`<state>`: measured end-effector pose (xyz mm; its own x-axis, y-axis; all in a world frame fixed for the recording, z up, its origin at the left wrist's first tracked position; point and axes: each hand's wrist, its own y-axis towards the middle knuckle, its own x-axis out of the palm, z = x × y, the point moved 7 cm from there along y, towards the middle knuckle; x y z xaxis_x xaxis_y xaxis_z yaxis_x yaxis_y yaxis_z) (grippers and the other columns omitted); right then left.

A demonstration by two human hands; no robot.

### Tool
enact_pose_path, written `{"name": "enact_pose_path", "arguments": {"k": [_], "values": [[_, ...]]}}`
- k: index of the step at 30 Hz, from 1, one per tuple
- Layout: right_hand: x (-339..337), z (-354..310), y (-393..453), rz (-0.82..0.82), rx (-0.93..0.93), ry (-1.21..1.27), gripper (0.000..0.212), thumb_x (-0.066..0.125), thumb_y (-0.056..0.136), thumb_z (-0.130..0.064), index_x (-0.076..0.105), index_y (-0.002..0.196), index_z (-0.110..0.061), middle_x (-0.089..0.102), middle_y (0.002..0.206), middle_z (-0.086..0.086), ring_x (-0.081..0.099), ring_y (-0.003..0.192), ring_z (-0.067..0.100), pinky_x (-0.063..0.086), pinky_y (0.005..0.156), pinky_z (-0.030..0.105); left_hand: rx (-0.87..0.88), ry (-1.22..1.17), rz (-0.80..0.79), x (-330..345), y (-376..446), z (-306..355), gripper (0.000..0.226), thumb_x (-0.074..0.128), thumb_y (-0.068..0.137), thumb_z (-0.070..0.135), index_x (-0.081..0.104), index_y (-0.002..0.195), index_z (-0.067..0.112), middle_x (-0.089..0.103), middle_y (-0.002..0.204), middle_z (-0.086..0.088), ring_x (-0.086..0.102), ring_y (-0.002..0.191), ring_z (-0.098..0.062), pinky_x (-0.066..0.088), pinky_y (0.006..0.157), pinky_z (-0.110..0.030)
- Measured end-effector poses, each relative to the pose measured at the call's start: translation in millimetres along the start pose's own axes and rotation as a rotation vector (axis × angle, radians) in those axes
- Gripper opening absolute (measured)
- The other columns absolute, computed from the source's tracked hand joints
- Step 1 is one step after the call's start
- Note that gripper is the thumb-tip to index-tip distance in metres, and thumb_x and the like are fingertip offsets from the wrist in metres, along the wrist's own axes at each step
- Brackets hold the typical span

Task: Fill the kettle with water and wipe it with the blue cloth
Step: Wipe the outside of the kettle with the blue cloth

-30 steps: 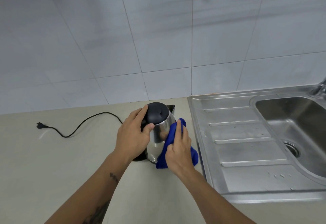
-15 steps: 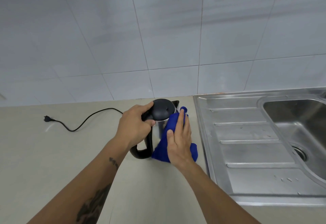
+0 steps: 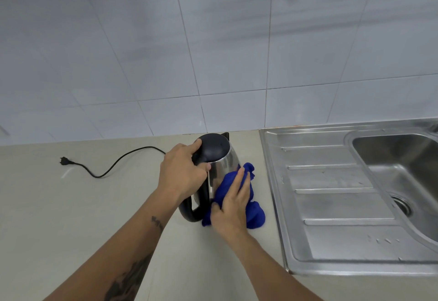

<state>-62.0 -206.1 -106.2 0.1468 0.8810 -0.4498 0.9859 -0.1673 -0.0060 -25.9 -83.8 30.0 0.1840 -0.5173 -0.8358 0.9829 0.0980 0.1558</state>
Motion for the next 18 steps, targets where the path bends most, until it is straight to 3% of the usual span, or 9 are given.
{"name": "enact_pose_path", "arguments": {"k": [5,11,15,18], "values": [[-16,16,19,-0.153,0.169,0.102,0.105,0.049,0.082,0.01,-0.013,0.157,-0.029,-0.009,0.167,-0.005,0.005,0.153,0.024,0.022,0.119,0.039,0.034,0.031,-0.039,0,2,0,0.068,0.071,0.084,0.033,0.045,0.147,0.033,0.058,0.12,0.002,0.056,0.118,-0.023,0.042,0.098,-0.033],[-49,-36,33,-0.059,-0.096,-0.051,0.102,0.05,0.081,0.015,-0.005,0.159,-0.022,-0.002,0.167,-0.011,0.018,0.149,0.018,0.039,0.092,0.025,0.101,-0.055,-0.157,1,15,-5,0.067,0.072,0.084,0.021,0.049,0.146,0.033,0.059,0.131,0.007,0.054,0.121,-0.019,0.041,0.105,-0.033],[-55,-33,21,0.061,-0.184,-0.199,0.104,0.054,0.076,0.011,0.0,0.159,-0.019,-0.001,0.167,-0.008,0.016,0.149,0.018,0.046,0.084,0.025,0.175,-0.122,-0.212,7,24,0,0.066,0.064,0.086,0.004,0.05,0.145,0.031,0.056,0.142,0.009,0.048,0.133,-0.016,0.035,0.114,-0.032],[-59,-17,19,0.05,-0.143,-0.171,0.103,0.054,0.078,0.011,0.0,0.159,-0.02,0.002,0.167,-0.008,0.027,0.146,0.021,0.05,0.086,0.03,0.198,-0.148,-0.16,14,24,7,0.068,0.056,0.086,-0.004,0.05,0.145,0.028,0.053,0.146,0.005,0.046,0.136,-0.017,0.032,0.113,-0.026]]}}
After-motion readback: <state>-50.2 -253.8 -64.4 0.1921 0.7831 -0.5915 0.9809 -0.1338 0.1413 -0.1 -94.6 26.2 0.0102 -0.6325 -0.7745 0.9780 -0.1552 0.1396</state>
